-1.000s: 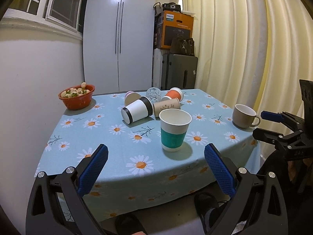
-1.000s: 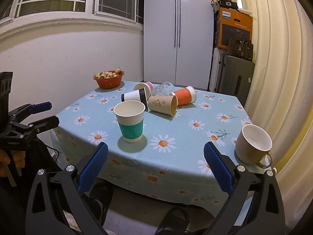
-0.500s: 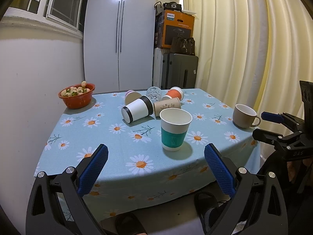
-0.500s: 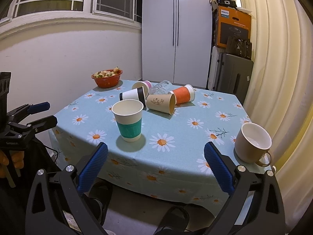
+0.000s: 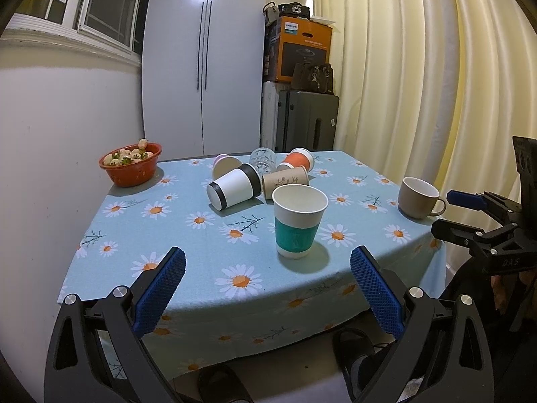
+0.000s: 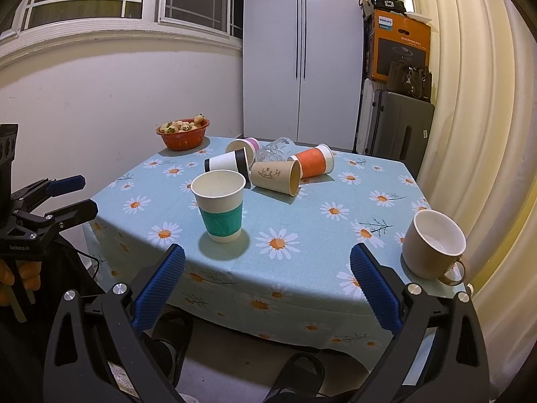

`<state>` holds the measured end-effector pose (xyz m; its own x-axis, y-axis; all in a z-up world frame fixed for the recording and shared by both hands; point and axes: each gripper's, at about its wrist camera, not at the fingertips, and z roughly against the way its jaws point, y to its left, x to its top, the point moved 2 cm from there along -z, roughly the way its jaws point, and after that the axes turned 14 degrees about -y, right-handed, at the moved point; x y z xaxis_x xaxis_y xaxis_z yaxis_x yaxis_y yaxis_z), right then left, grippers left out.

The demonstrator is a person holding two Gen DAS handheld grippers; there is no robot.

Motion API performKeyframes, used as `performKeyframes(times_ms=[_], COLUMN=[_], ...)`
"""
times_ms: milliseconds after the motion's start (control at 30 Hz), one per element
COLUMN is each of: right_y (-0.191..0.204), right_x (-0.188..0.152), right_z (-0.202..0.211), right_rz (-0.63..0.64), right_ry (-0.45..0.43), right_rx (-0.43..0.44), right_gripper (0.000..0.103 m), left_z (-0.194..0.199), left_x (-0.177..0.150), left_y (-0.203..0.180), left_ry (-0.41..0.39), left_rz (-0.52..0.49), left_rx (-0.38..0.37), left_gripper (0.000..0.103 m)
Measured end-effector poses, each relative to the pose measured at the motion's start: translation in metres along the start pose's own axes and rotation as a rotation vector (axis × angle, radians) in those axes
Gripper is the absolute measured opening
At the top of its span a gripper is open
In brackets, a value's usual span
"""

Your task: Flip cup upright

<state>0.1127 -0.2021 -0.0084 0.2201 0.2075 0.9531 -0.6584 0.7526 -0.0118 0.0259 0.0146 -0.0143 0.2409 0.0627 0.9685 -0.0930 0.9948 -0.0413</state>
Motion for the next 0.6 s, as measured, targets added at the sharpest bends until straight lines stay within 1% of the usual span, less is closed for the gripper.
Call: performKeyframes(times_ms=[600], right_y=[-0.0009], right_x=[-0.0001], right_z=[-0.0001], right_rz=[0.0], right_ry=[0.002], right_rx=[0.001], right_gripper=[0.098], left_z=[-0.0013], left_x=[0.0012], left_y=[-0.001], left_ry=[0.0], left_rz=[0.009], left_rx=[-0.014], left_gripper=[0.096])
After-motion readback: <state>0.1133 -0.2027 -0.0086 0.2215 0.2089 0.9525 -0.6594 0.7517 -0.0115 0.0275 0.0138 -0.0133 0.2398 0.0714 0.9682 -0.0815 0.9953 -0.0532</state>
